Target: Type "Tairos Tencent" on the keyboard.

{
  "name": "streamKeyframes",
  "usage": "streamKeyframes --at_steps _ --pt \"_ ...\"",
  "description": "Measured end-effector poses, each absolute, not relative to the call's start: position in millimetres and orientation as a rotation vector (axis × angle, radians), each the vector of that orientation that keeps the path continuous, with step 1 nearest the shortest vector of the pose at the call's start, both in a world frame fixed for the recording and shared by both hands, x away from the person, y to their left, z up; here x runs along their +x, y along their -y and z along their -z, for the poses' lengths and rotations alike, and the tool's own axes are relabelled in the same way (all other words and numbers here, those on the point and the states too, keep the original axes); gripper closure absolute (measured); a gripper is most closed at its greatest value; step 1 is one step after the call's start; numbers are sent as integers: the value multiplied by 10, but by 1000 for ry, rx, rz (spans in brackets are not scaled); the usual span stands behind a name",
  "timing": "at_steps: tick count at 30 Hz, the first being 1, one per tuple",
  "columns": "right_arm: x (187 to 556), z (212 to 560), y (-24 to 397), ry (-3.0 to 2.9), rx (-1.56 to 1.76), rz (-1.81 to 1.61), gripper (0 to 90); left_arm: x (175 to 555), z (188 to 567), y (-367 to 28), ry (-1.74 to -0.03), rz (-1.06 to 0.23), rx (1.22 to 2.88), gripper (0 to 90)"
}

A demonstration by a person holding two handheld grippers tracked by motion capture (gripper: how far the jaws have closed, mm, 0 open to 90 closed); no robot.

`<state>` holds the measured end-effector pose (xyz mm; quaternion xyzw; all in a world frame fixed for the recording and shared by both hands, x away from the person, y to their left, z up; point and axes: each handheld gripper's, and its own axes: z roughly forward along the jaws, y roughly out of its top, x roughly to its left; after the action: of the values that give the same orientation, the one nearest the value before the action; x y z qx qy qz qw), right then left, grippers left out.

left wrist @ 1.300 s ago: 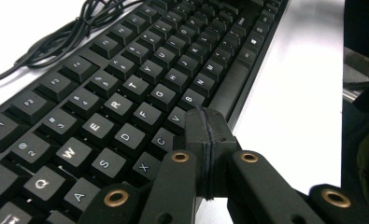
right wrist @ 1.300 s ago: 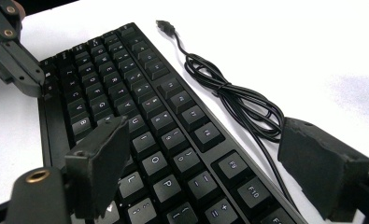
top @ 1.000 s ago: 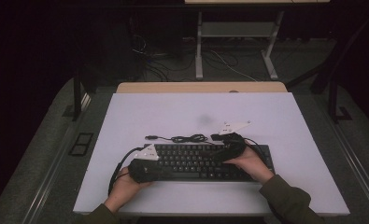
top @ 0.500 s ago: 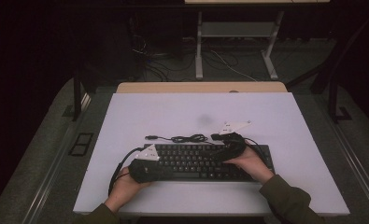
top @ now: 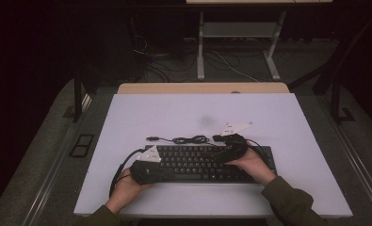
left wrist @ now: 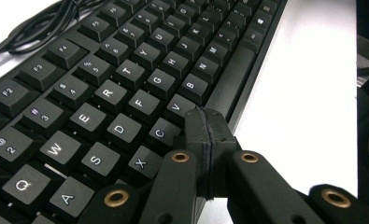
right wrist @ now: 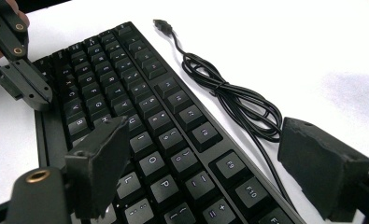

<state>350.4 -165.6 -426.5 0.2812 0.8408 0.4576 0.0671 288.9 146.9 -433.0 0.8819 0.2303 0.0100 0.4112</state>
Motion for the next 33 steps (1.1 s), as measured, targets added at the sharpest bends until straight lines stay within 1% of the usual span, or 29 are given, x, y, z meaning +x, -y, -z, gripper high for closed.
streamKeyframes --at_steps 10,16,23,28,33 --pt "3502 4270 1654 -2537 848 -1378 165 2891 4293 -1478 -571 -33 2204 889" --pt "3504 4272 1657 -2535 850 -1380 165 2908 4269 -1500 -588 -49 2184 847" --pt "3505 4274 1662 -2536 849 -1379 165 2941 4249 -1523 -612 -69 2159 747" --pt "3505 4270 1667 -2534 857 -1382 165 2984 4232 -1528 -643 -107 2135 647" --pt "3503 4272 1669 -2535 858 -1382 165 3035 4226 -1531 -655 -141 2124 528"
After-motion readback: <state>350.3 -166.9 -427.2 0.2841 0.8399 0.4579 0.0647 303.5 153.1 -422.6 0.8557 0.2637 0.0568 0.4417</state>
